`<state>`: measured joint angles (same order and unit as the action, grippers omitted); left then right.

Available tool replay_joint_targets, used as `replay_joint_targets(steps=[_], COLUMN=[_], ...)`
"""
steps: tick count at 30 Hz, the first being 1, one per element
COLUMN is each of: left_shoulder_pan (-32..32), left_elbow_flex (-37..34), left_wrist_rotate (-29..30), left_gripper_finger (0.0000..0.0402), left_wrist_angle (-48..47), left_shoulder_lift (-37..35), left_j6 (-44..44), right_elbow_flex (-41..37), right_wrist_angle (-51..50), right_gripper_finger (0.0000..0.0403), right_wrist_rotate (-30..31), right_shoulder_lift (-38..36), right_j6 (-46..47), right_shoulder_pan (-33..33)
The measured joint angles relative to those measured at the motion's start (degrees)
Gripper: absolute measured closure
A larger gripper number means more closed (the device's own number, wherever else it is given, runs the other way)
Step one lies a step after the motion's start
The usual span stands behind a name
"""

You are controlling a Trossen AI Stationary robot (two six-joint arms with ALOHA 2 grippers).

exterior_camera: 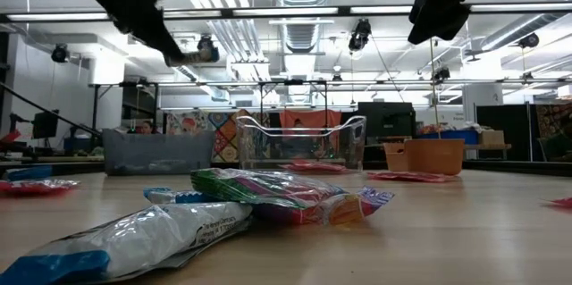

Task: Sort candy
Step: Put the white chocolate into the black bin

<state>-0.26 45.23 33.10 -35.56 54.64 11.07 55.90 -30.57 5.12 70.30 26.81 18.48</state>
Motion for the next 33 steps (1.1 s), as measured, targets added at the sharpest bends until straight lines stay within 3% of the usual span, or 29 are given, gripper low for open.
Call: replay_joint_targets(steps=[8,13,20,33], left_shoulder_pan=[25.1,35.1,39.2,40.2], left_elbow_flex=[0.0,0.0,0.0,0.0], left_wrist_rotate=[-2.7,-7.5,-8.6,-8.4], left_gripper_finger=[0.0363,0.0363,0.0363,0.0363], left_wrist_angle=[-3.9,-4.7,-4.8,-4.5], left_shoulder_lift=[0.5,4.6,11.6,20.8], left_j6=[0.0,4.0,1.4,-2.8], right_elbow_flex=[0.0,0.0,0.0,0.0], right_wrist_angle=[0.0,0.0,0.0,0.0], right_gripper_finger=[0.0227,0.0227,0.0227,0.0227], right_wrist_rotate=[2.1,4.0,4.1,5.6], right_shoulder_lift=[0.0,0.0,0.0,0.0], right_j6=[-0.6,-0.6,-0.9,-1.3], right_shoulder_pan=[0.0,0.0,0.0,0.0])
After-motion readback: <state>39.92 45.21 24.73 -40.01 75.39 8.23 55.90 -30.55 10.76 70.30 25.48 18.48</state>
